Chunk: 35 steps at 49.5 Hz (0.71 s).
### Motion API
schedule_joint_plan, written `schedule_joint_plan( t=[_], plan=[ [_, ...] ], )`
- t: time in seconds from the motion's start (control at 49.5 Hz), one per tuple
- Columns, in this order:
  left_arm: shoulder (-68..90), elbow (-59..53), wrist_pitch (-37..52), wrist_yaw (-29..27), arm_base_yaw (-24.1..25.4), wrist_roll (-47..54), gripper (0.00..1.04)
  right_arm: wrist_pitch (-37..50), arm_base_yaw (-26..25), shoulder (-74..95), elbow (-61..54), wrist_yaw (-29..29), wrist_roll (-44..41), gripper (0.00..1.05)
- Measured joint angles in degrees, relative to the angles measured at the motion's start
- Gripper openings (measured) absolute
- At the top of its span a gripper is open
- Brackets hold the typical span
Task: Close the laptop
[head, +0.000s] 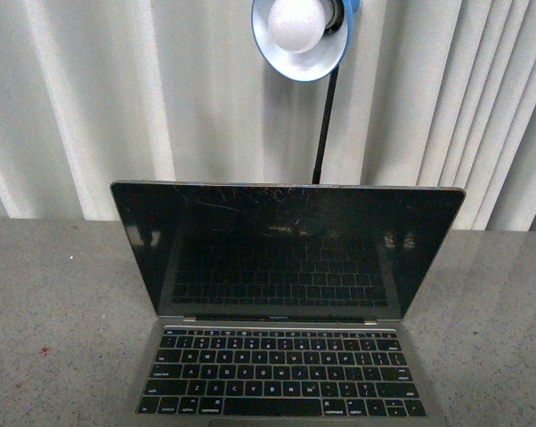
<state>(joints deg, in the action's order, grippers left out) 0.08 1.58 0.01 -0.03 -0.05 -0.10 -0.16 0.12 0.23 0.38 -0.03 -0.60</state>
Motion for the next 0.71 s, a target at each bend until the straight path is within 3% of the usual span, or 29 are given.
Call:
schedule_joint_plan(
  t=[0.707],
  plan=[
    [0.0, 0.0, 0.0, 0.0, 0.0, 0.02, 0.98, 0.0, 0.0, 0.0, 0.0, 0.0, 0.0, 0.97]
  ],
)
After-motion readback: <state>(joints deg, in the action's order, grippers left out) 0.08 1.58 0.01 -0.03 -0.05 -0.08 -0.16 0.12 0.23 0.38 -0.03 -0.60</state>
